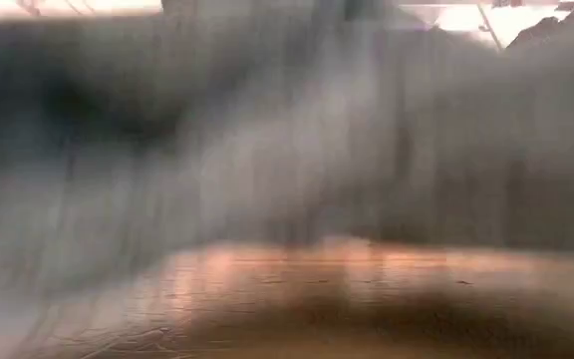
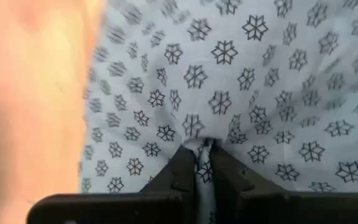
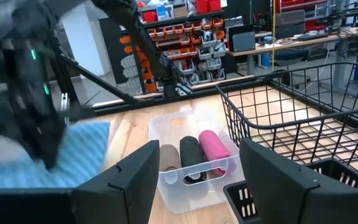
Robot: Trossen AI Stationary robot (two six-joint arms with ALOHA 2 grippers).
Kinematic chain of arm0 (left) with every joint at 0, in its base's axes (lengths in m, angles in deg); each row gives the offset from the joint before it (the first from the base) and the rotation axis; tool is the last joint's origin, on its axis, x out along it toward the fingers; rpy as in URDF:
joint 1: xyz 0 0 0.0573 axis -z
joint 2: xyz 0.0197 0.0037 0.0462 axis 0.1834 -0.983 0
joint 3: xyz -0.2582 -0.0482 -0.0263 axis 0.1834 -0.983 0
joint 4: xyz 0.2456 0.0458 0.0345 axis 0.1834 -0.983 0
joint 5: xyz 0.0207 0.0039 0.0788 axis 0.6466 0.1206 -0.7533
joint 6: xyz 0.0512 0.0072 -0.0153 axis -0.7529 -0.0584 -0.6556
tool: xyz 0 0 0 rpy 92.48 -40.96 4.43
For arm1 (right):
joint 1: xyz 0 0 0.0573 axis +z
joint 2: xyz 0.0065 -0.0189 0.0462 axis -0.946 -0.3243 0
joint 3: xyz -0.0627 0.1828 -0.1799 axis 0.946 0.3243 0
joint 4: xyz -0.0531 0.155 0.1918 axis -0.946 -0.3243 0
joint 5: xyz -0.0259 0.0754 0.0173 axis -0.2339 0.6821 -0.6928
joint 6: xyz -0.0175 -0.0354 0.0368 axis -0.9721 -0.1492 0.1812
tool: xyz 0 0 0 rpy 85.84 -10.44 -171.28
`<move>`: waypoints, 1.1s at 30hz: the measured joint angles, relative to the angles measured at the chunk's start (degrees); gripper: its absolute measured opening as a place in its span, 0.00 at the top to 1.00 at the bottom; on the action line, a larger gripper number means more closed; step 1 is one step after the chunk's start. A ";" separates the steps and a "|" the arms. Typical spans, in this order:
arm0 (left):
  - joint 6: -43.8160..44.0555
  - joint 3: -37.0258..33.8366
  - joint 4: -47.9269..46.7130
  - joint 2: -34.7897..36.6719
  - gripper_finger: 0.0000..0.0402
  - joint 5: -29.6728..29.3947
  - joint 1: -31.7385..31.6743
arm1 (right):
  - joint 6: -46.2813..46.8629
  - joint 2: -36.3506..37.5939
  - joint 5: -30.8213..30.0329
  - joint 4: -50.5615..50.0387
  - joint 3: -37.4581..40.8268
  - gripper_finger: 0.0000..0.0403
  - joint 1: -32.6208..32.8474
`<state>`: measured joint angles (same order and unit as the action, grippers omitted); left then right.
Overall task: Pick & Place Medicine items
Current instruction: Put the blue patient gown into the wire basket
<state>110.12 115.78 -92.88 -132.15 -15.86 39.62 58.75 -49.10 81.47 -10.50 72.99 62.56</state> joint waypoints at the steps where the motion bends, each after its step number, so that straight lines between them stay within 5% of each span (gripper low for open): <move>1: 0.02 0.15 -0.24 1.54 0.94 -0.71 0.31 | 0.00 0.00 0.00 -0.01 0.00 0.47 0.00; 18: -1.69 0.29 -2.64 14.42 0.94 -6.94 -1.61 | 0.00 0.00 0.00 0.02 0.02 0.47 0.00; 33: -1.92 0.53 -1.98 28.45 0.94 -11.23 -18.05 | 0.00 -0.02 0.00 -0.02 0.00 0.47 0.00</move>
<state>108.20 116.30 -94.86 -103.70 -27.10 21.57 58.75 -49.12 81.47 -10.52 72.99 62.56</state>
